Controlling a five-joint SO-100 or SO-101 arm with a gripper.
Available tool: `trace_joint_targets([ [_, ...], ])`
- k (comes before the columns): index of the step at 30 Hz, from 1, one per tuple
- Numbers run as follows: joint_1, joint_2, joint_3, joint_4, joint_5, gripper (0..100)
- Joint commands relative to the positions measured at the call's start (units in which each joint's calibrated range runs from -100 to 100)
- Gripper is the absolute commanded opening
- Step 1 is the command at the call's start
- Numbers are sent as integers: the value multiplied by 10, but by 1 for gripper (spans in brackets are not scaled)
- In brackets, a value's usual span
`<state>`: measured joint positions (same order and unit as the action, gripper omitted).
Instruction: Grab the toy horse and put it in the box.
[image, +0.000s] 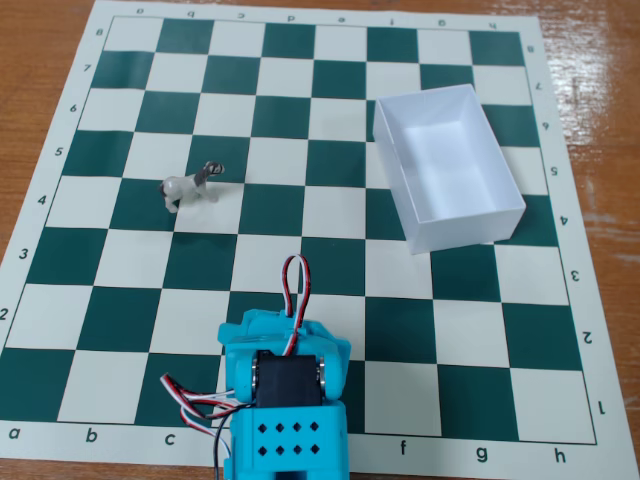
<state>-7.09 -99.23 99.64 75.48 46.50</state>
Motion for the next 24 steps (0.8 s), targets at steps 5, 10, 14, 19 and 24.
trace_joint_targets([
  [5,-3,-3,4,1,2,36],
  [10,-3,-3,4,1,2,36],
  [14,-3,-3,4,1,2,36],
  [19,-3,-3,4,1,2,36],
  [24,-5,-3,4,1,-1,36],
])
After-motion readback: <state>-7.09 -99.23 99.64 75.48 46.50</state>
